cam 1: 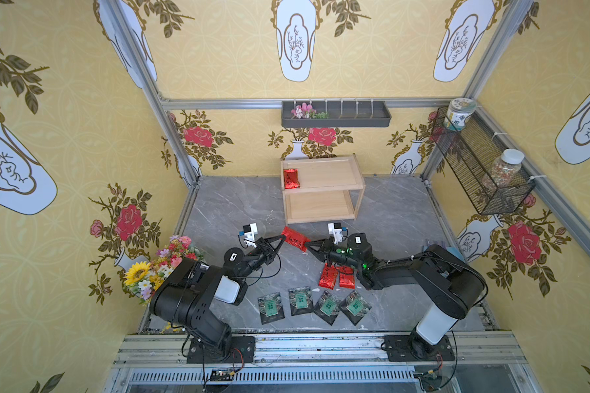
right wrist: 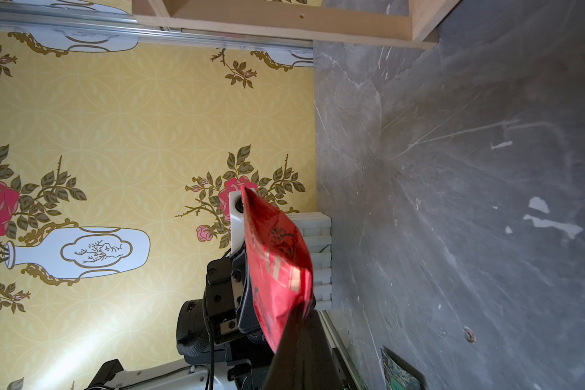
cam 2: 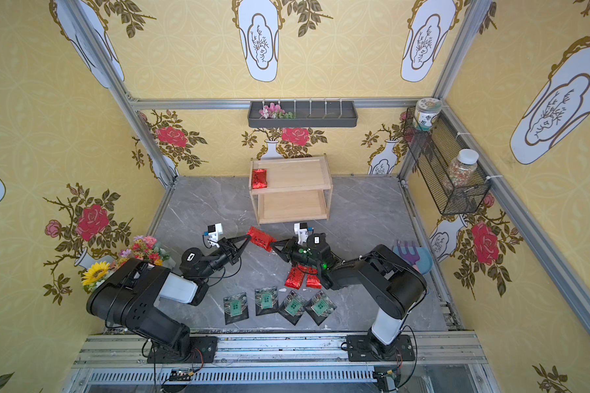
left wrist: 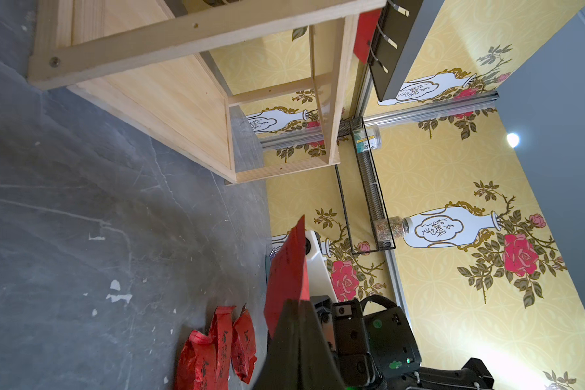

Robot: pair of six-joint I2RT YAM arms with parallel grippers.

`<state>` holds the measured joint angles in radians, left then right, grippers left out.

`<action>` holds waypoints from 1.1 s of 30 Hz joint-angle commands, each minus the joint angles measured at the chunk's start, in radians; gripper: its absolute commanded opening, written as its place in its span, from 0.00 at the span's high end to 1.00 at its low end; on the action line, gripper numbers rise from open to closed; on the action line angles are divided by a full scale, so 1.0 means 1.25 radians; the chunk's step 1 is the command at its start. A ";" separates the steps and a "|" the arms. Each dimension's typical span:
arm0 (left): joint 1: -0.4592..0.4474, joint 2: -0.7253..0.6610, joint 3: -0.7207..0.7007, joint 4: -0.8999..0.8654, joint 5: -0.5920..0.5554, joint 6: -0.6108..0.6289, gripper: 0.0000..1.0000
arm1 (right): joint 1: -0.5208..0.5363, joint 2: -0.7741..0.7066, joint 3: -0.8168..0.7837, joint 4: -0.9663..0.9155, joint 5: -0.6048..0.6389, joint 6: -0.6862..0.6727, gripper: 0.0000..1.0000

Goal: Place the tea bags on the shelf by color
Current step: Place the tea bag on the shelf.

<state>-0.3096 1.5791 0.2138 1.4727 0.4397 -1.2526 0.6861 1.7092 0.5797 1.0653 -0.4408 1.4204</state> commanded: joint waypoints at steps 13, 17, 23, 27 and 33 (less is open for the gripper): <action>0.007 -0.190 0.016 -0.219 -0.012 0.111 0.50 | 0.000 -0.104 0.025 -0.169 0.037 -0.084 1.00; 0.012 -0.307 0.081 -0.463 -0.060 0.185 0.50 | -0.005 -0.156 0.068 -0.286 0.054 -0.141 1.00; 0.012 -0.414 0.212 -0.780 -0.157 0.296 0.48 | -0.017 -0.173 0.190 -0.444 0.089 -0.206 1.00; 0.011 -0.430 0.258 -0.861 -0.212 0.323 0.47 | -0.022 -0.128 0.296 -0.476 0.090 -0.209 1.00; 0.012 -0.412 0.285 -0.879 -0.243 0.339 0.46 | -0.038 -0.063 0.427 -0.535 0.150 -0.203 1.00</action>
<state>-0.2947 1.0515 0.5583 0.4221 0.1703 -0.8700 0.6476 1.6093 1.0702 0.4400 -0.3141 1.1748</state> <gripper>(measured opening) 0.537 0.066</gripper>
